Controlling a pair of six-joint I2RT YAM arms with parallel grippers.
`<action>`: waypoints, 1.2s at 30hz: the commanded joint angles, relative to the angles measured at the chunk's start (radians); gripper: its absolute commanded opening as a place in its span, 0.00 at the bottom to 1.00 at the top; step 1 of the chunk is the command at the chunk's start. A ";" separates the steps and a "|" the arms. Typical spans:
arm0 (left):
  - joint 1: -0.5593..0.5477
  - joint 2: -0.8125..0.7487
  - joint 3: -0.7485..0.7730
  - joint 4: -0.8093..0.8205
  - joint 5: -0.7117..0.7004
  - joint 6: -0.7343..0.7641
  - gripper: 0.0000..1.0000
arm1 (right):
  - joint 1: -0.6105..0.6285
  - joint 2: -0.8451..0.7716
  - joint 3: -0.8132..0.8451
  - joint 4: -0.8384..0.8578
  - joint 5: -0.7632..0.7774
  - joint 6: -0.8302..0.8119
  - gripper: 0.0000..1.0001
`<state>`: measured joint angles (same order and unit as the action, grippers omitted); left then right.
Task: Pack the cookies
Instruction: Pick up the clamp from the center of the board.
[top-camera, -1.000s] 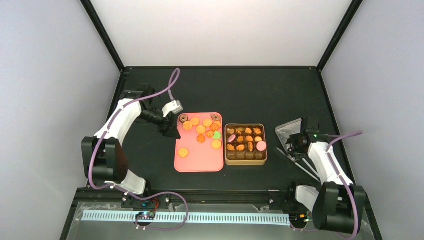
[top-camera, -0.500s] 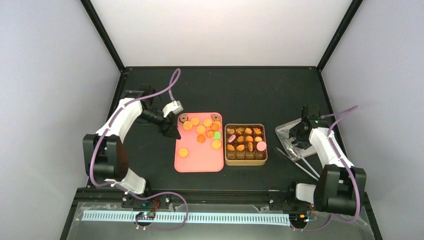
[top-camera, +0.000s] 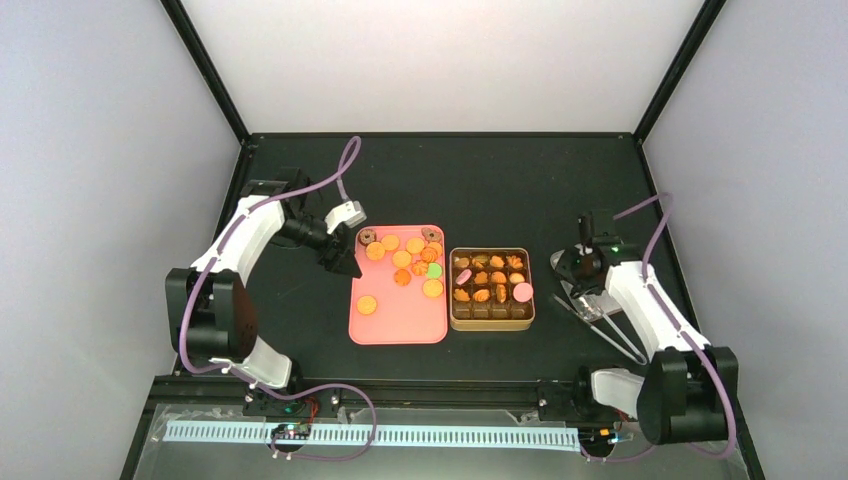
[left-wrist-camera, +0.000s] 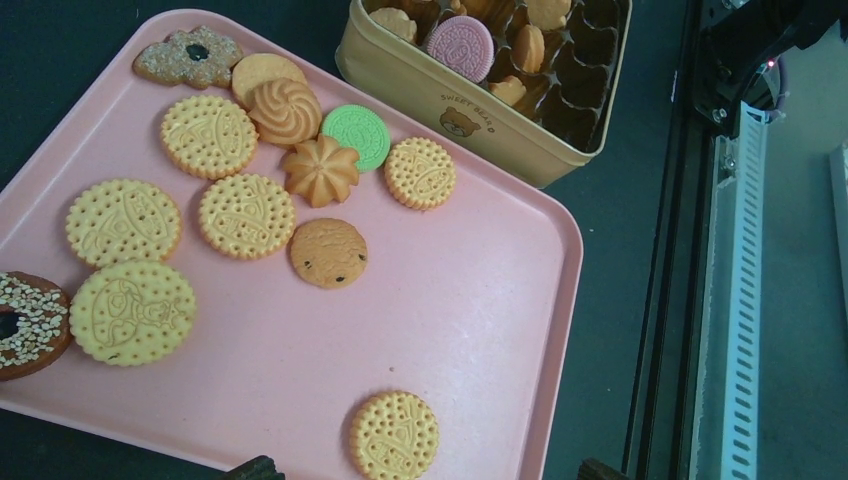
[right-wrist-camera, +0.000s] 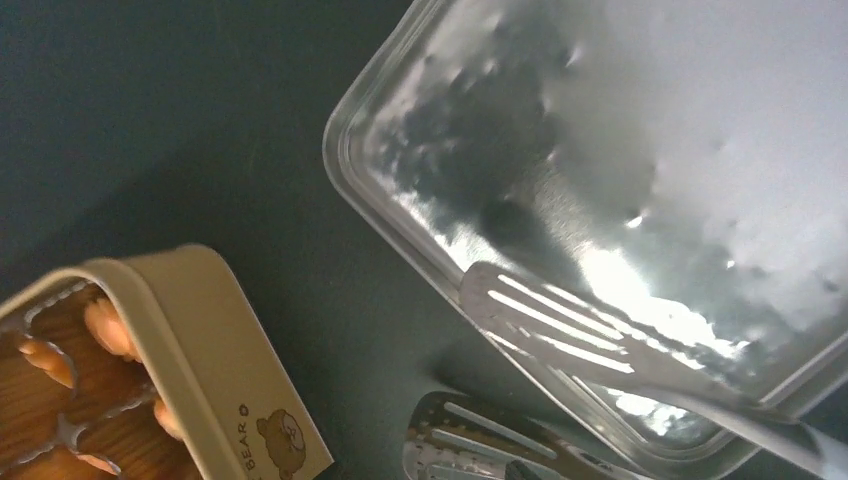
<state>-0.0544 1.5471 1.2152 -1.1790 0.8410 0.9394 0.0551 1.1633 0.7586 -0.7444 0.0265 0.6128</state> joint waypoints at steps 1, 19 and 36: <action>0.005 -0.004 0.034 -0.009 0.007 0.019 0.79 | 0.043 0.070 0.010 -0.027 0.023 -0.015 0.39; 0.009 -0.010 0.047 -0.016 -0.003 0.014 0.79 | 0.201 0.224 0.067 -0.087 0.242 0.018 0.31; 0.019 -0.014 0.053 -0.024 -0.004 0.013 0.79 | 0.229 0.286 0.145 -0.154 0.320 -0.044 0.38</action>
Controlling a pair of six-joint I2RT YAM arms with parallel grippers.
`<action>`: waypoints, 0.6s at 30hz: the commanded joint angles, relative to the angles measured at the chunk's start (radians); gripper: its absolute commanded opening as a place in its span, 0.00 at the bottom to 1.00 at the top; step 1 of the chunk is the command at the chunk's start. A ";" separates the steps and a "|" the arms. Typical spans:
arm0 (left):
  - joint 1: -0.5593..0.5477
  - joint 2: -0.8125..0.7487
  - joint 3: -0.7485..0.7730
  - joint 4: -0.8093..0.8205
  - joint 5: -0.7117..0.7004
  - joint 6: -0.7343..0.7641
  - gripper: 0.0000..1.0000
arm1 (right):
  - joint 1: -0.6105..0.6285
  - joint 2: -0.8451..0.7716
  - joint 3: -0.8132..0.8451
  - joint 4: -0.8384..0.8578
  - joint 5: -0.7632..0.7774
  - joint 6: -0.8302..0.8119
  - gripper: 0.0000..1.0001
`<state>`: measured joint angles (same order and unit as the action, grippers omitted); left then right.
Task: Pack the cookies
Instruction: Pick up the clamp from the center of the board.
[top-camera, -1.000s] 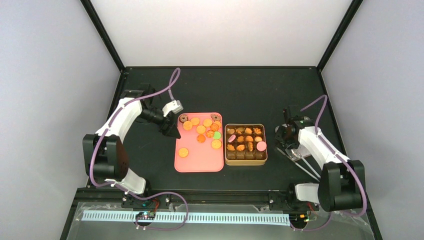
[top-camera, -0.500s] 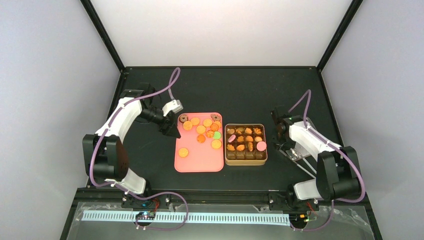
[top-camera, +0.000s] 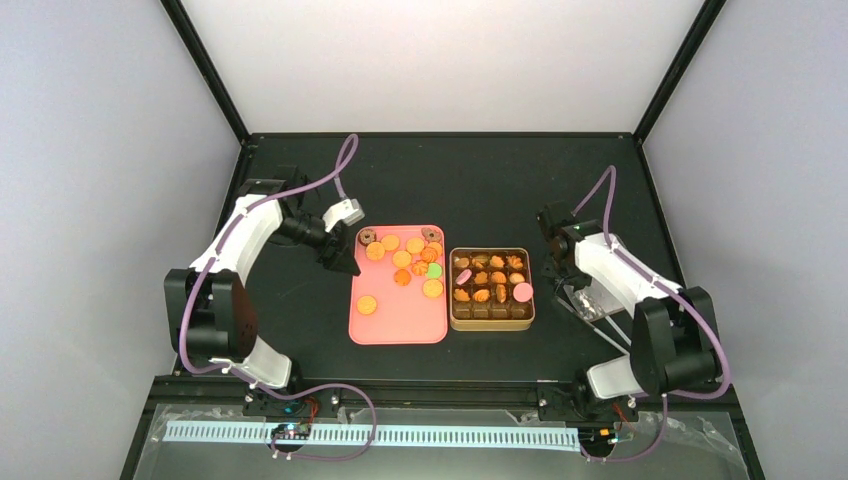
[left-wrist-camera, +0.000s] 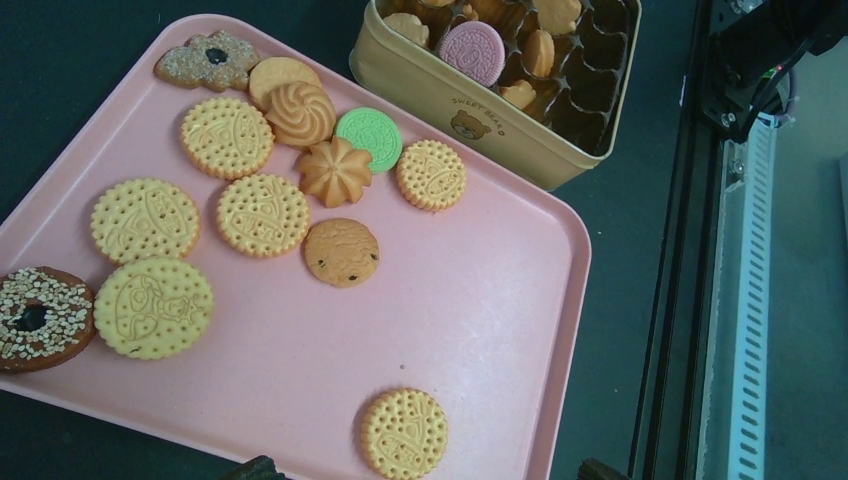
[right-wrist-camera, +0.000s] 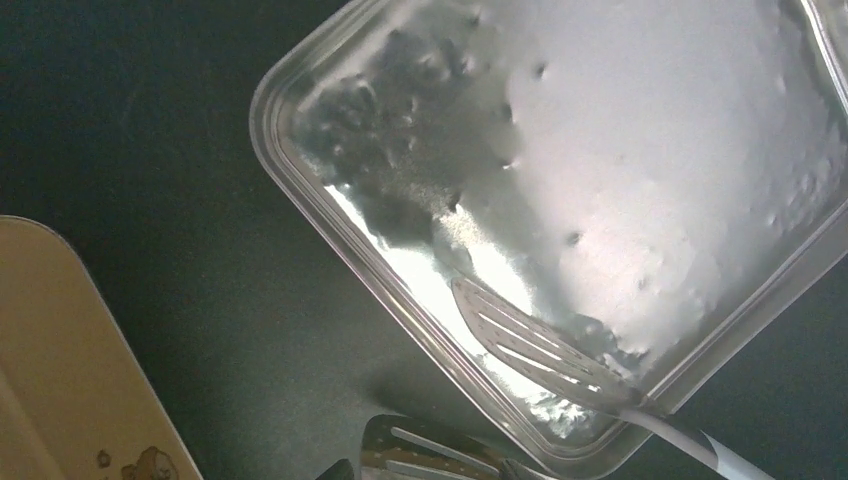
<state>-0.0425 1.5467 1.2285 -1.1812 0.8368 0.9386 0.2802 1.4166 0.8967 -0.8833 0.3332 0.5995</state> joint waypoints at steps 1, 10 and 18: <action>0.008 -0.014 0.040 -0.023 0.001 0.015 0.79 | 0.004 0.039 0.002 -0.006 0.001 -0.037 0.39; 0.016 -0.020 0.058 -0.034 -0.007 0.017 0.80 | 0.004 0.124 -0.008 0.021 -0.008 -0.046 0.39; 0.021 -0.021 0.070 -0.040 -0.010 0.015 0.80 | 0.007 0.196 -0.004 0.027 0.044 -0.029 0.28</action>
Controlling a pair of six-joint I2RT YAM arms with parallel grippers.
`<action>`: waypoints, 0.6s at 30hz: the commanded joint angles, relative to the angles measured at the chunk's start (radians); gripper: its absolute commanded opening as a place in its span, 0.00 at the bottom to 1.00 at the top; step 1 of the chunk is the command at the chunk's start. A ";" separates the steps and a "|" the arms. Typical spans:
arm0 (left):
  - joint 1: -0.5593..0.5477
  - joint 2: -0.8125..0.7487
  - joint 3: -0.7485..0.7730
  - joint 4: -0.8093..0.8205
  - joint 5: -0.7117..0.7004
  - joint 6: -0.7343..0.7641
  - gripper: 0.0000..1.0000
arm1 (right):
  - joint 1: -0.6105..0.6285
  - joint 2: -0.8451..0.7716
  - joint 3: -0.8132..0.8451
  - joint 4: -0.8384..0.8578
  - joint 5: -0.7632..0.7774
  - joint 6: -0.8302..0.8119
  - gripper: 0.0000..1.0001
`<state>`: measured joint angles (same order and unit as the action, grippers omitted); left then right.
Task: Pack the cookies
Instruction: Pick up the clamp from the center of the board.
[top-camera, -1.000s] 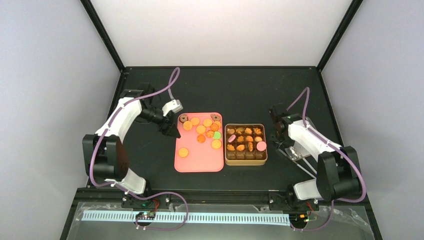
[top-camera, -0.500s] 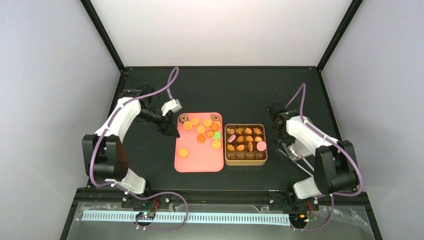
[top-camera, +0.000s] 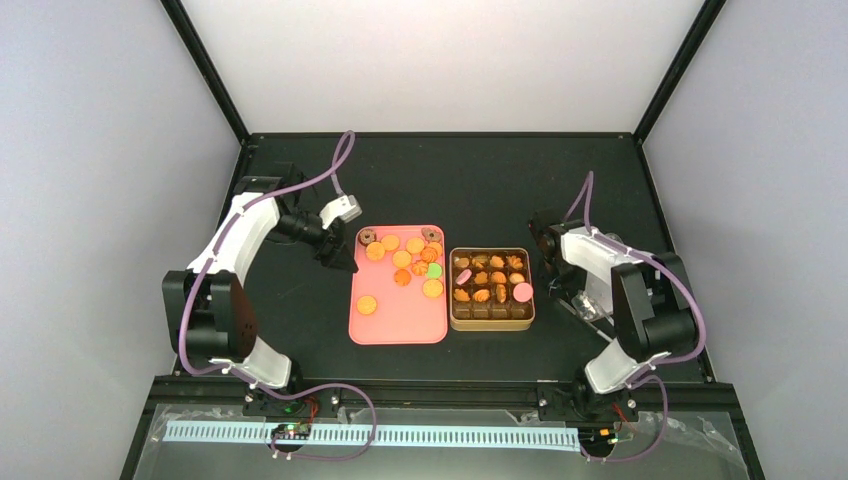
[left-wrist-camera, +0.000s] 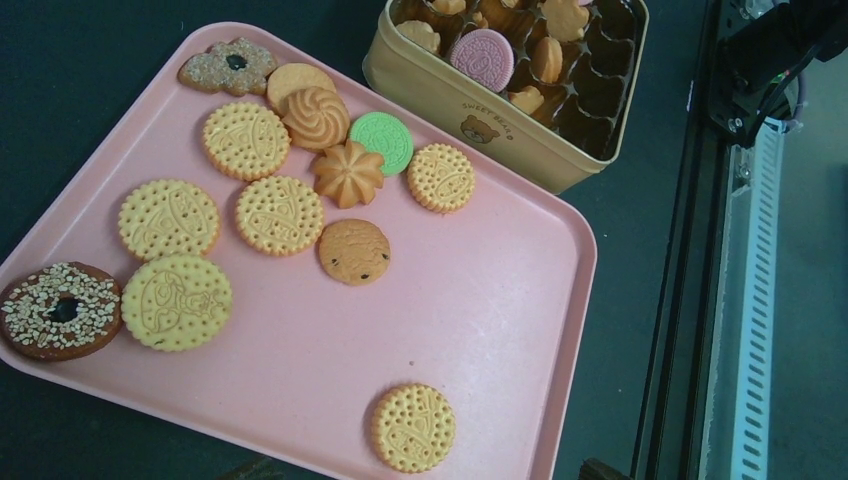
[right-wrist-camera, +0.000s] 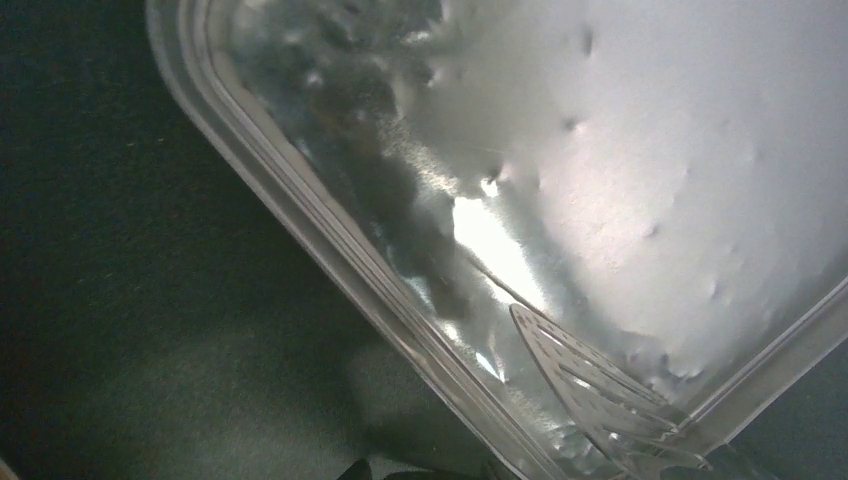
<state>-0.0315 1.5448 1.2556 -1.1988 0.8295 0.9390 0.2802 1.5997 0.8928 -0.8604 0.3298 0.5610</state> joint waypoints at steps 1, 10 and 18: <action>0.012 -0.019 0.046 -0.022 -0.001 0.015 0.80 | 0.007 0.018 0.002 0.006 0.052 0.010 0.27; 0.013 -0.017 0.051 -0.023 -0.005 0.007 0.80 | 0.007 0.037 0.030 0.009 0.083 0.007 0.01; 0.016 -0.015 0.054 -0.019 -0.006 -0.002 0.80 | 0.003 -0.002 0.055 0.004 0.098 0.019 0.01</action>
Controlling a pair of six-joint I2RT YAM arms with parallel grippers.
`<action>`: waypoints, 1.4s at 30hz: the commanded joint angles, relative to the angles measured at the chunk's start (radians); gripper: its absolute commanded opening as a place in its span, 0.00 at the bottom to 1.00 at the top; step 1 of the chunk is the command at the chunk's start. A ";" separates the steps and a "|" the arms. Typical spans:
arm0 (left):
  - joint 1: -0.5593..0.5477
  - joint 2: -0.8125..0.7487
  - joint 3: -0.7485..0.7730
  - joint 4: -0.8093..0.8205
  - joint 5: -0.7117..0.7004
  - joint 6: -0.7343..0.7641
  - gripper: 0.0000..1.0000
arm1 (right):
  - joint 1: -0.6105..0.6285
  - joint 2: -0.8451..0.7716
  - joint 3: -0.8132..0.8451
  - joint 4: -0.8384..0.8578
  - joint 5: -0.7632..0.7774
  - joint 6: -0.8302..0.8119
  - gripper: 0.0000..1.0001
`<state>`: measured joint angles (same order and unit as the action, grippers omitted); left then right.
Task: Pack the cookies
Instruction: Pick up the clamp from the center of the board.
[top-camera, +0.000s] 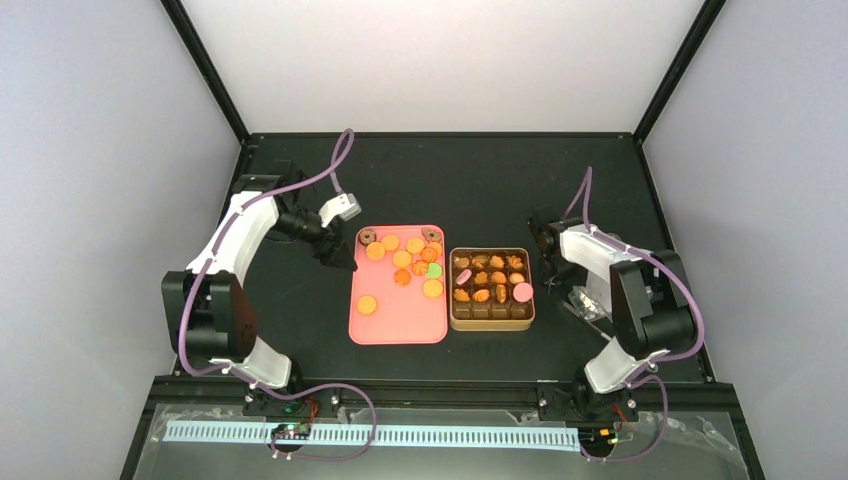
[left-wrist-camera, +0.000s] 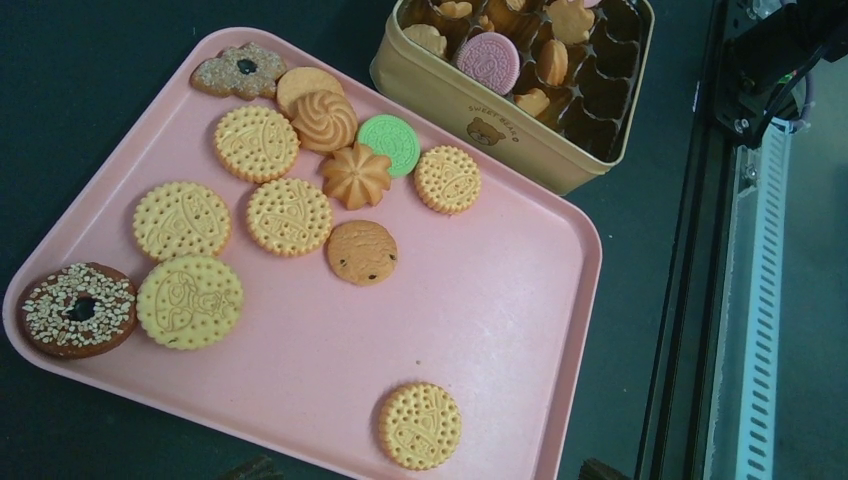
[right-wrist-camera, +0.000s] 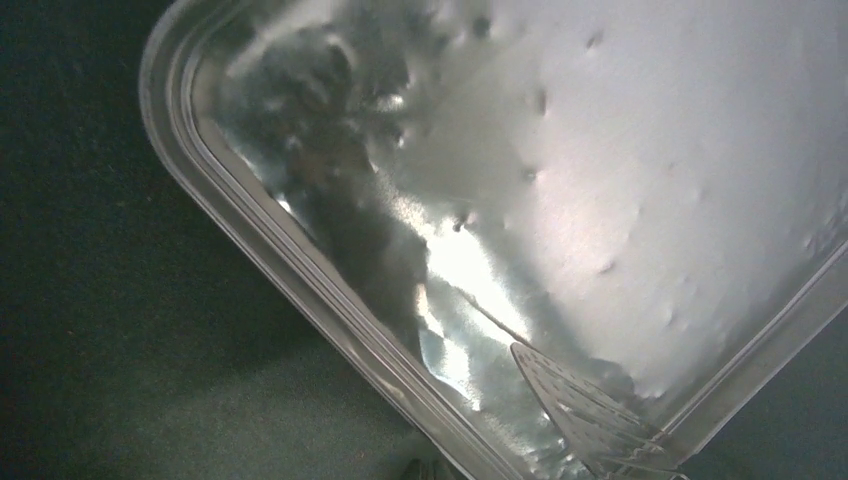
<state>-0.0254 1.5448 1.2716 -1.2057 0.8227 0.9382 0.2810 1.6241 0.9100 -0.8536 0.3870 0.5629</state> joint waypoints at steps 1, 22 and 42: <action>0.010 -0.015 0.038 -0.013 0.000 -0.002 0.80 | -0.001 -0.044 0.042 -0.005 0.035 0.018 0.01; 0.023 0.000 0.011 0.005 -0.003 0.019 0.80 | -0.148 -0.065 0.028 0.015 0.104 -0.076 0.48; 0.040 0.002 0.018 -0.002 -0.007 0.014 0.80 | -0.192 0.060 0.055 0.053 0.085 -0.071 0.12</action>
<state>0.0071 1.5448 1.2716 -1.2030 0.8078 0.9390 0.1036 1.6749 0.9428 -0.8108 0.4530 0.4801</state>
